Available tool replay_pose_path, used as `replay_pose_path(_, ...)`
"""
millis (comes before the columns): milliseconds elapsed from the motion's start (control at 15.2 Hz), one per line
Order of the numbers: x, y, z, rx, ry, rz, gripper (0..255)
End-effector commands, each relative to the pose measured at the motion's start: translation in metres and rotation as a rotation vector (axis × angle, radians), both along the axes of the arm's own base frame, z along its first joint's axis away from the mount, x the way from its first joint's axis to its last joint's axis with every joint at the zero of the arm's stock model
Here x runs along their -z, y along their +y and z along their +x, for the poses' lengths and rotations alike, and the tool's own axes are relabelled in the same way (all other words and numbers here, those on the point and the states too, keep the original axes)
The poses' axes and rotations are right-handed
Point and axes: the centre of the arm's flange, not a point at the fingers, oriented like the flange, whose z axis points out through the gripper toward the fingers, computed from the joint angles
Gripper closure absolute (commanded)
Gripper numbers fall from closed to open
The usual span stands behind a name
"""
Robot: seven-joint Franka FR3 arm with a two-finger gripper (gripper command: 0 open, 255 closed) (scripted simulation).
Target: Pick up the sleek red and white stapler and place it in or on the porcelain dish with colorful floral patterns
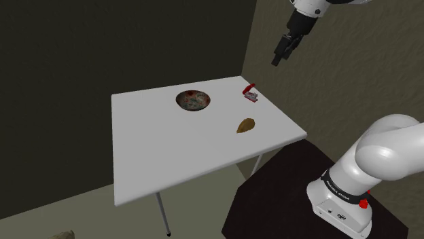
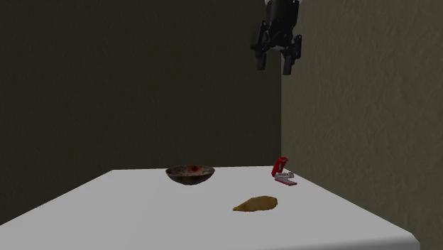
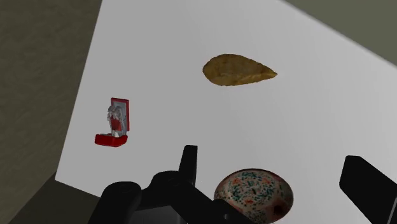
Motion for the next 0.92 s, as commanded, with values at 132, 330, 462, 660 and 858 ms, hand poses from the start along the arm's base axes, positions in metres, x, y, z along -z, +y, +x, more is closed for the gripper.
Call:
replay_pose_path(132, 0.038, -0.029, 0.026, 0.011, -0.002, 0.001, 0)
replay_pose_path(330, 0.066, -0.05, 0.044, 0.019, -0.003, 0.002, 0)
replay_pose_path(462, 0.084, -0.064, 0.056, 0.025, -0.004, 0.003, 0)
replay_pose_path(660, 0.112, -0.086, 0.074, 0.034, -0.004, 0.004, 0)
replay_pose_path(858, 0.14, -0.108, 0.092, 0.042, -0.005, 0.005, 0)
